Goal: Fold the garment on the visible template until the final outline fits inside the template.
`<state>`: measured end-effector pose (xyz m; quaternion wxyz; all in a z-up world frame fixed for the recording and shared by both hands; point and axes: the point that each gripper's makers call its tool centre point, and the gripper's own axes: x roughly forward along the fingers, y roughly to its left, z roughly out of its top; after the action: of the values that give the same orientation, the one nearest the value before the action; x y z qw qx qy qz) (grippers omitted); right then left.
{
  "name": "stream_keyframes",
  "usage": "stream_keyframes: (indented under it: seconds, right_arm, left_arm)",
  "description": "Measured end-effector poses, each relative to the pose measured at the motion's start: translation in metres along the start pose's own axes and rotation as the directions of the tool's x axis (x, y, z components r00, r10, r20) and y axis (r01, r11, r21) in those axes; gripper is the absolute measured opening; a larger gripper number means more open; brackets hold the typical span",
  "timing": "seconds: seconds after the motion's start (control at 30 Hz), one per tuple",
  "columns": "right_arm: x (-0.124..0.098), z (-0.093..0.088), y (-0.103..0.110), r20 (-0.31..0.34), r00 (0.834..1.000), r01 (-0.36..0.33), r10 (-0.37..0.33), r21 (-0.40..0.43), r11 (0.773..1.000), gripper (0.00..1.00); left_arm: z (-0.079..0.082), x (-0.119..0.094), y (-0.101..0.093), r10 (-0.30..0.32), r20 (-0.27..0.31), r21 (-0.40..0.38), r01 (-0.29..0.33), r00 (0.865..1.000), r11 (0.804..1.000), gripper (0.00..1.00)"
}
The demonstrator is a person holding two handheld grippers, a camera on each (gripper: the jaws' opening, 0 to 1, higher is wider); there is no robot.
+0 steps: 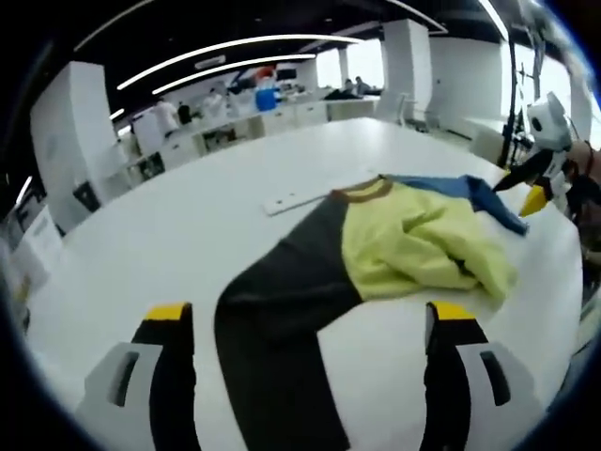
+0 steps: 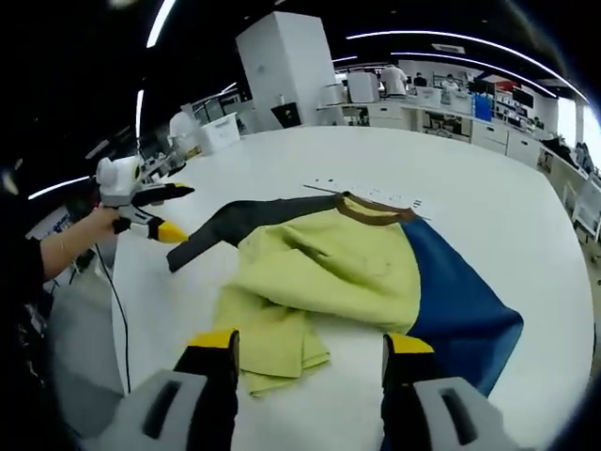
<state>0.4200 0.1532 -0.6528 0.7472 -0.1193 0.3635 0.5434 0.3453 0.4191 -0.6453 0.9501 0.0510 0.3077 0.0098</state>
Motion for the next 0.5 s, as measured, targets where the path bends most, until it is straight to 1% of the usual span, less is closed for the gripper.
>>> stream_keyframes:
  seconds: [0.07,0.13,0.17,0.2,0.3,0.37,0.43,0.5]
  right_arm:
    - [0.004,-0.002,0.010,-0.009,1.000,-0.020,0.020,-0.027,0.999,0.61]
    - [0.008,-0.004,0.016,-0.015,1.000,-0.027,0.026,-0.042,0.999,0.61]
    - [0.009,-0.005,0.019,-0.016,0.999,-0.029,0.028,-0.051,0.998,0.60]
    - [0.010,-0.007,0.021,-0.016,0.999,-0.034,0.033,-0.064,0.997,0.60]
    - [0.014,-0.010,0.030,-0.021,0.999,-0.046,0.044,-0.087,0.995,0.60]
    - [0.017,-0.013,0.039,-0.026,0.997,-0.069,0.067,-0.114,0.991,0.58]
    - [0.020,-0.015,0.045,-0.029,0.997,-0.074,0.071,-0.123,0.990,0.57]
    - [0.023,-0.018,0.053,-0.034,0.996,-0.085,0.081,-0.149,0.985,0.55]
  left_arm:
    - [0.004,-0.003,-0.006,-0.015,0.029,-0.007,0.016,0.999,1.000,1.00]
    - [0.002,-0.005,-0.010,-0.018,0.014,-0.002,0.018,1.000,1.000,1.00]
    - [0.002,-0.007,-0.011,-0.018,0.016,0.002,0.018,1.000,1.000,1.00]
    - [0.004,-0.009,-0.014,-0.021,0.032,0.004,0.021,0.999,1.000,1.00]
    - [0.004,-0.013,-0.020,-0.040,0.039,-0.003,0.040,0.998,0.999,1.00]
    - [0.004,-0.016,-0.026,-0.056,0.046,0.005,0.056,0.997,0.998,1.00]
    - [0.004,-0.018,-0.029,-0.063,0.048,0.011,0.063,0.997,0.998,1.00]
    - [0.004,-0.021,-0.033,-0.075,0.057,0.007,0.074,0.996,0.997,1.00]
